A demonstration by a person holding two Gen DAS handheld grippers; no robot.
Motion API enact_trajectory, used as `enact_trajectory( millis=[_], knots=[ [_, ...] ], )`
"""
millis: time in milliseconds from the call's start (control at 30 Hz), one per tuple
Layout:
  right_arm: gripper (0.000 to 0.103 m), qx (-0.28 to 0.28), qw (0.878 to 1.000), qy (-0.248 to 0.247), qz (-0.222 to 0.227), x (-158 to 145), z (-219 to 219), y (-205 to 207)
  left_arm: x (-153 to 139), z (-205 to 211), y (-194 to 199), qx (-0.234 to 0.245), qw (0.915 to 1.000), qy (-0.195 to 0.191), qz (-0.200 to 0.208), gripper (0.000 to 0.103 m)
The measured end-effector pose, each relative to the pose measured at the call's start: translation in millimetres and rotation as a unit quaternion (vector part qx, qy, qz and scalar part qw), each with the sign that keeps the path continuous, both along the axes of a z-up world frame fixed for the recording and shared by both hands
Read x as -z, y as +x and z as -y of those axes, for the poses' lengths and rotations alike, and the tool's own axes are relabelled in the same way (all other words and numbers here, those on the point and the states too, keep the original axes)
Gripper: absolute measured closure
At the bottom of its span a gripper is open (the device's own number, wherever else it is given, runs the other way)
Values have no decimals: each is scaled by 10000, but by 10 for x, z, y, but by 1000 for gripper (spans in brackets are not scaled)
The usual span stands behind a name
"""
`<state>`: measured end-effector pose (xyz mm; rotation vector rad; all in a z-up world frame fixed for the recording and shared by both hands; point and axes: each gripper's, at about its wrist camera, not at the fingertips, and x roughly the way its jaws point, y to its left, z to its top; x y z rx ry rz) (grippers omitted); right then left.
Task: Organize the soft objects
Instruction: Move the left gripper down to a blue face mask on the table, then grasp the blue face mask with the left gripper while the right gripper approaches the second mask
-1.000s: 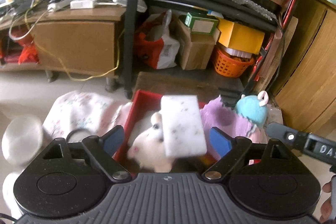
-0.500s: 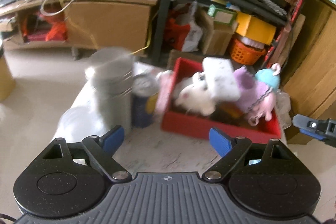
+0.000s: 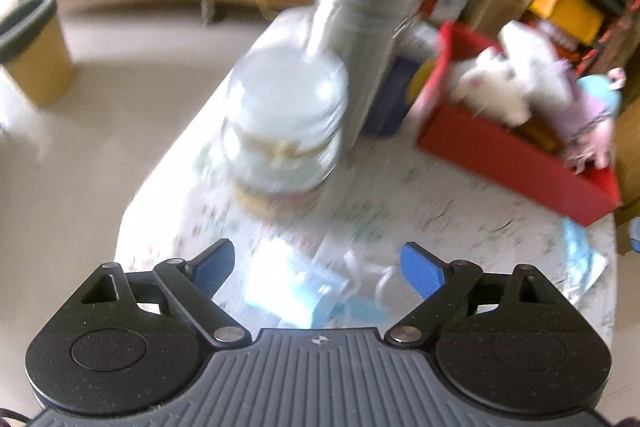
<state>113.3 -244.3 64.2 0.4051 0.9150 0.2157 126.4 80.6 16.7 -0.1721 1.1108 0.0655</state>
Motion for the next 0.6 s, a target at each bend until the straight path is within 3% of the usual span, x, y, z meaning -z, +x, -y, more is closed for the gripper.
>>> enact_trajectory(
  millis=[100,167,233,433,600],
  knots=[
    [78,-71,9999,-109,-59,35,-19,17,210,-100,78,-286,9989,-181,-323,20],
    [77,-107,9998,-114,-79,49,-15,24,292,-115,121,-377,9977,-346,-437,28],
    [71,-102,9998,-159,-76,63,0,36,374,-100,159,-408,9967,-444,-535,31],
    [71,-46,9995,-256,-179,141,60,59,556,114,190,-250,9977,90,-628,35],
    [71,108,9984,-383,-400,268,170,83,564,179,216,-169,9976,417,-522,49]
  ],
)
